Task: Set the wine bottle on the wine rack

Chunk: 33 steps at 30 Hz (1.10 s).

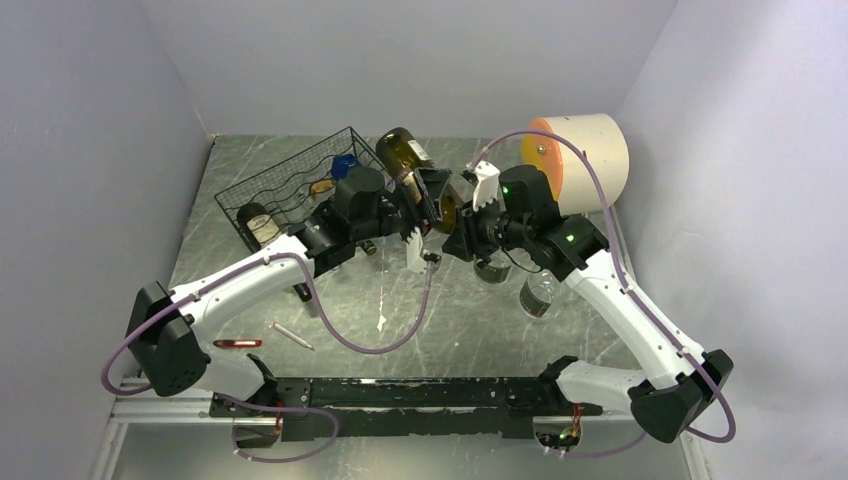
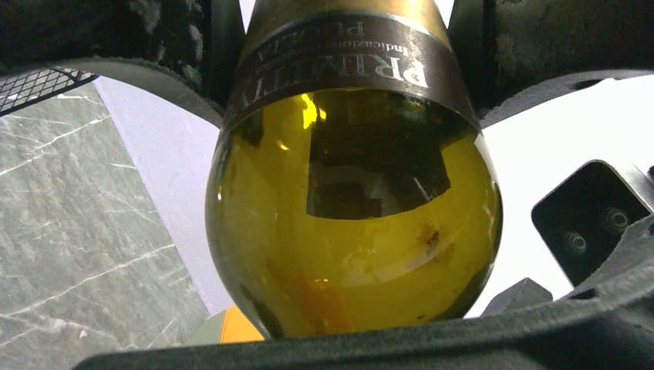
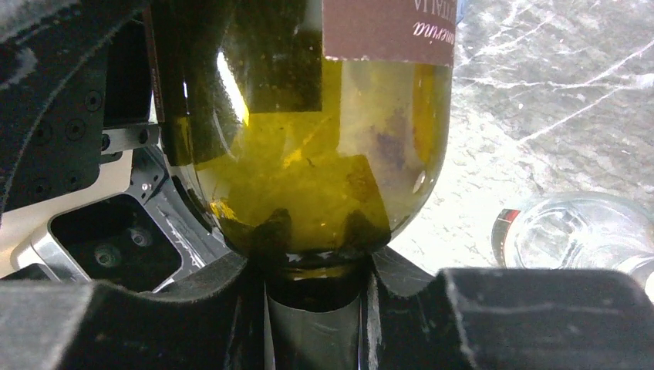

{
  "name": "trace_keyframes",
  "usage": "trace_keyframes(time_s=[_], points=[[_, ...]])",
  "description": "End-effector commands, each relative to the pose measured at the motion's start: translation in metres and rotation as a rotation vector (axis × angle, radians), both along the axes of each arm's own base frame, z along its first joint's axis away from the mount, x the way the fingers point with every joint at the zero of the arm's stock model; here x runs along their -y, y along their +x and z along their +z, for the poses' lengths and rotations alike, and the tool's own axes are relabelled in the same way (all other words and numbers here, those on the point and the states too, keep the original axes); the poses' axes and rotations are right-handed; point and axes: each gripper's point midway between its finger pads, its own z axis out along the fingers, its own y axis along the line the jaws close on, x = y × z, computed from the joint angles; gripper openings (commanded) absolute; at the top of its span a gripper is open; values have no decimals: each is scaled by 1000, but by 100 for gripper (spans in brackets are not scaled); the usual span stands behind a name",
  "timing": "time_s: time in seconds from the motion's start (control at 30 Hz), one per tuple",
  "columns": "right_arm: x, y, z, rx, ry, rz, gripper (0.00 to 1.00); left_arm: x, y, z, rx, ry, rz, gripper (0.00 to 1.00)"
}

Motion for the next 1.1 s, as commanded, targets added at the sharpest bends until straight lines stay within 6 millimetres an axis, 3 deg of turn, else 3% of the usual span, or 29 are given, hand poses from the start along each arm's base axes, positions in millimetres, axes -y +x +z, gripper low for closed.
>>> trace_keyframes(time_s=[0.0,0.03,0.1,0.13,0.17,0.2,0.5,0.7,0.83,0.97,1.07], points=[[3,17,2,47,1,-81,0,11,-20,72,78,-193,-79,7],[4,18,4,55,1,-89,0,11,-19,71,63,-192,-74,9],[6,22,8,77,8,-114,0,12,-17,67,43,-188,-63,35],[8,23,14,94,15,-129,0,12,-16,64,41,-189,-61,51],[10,25,18,109,21,-147,0,13,-16,62,45,-193,-64,78],[12,28,21,125,27,-163,0,12,-18,61,56,-207,-70,99],[44,50,51,234,26,-400,0,15,-25,46,6,-296,-79,96],[45,60,60,266,45,-441,0,6,-24,72,-216,-591,-39,96],[41,66,60,273,53,-440,0,-21,4,95,-492,-884,134,96],[37,69,56,272,49,-427,0,-60,14,112,-655,-1192,246,96],[29,69,48,266,49,-387,0,-85,25,103,-895,-1358,398,96]])
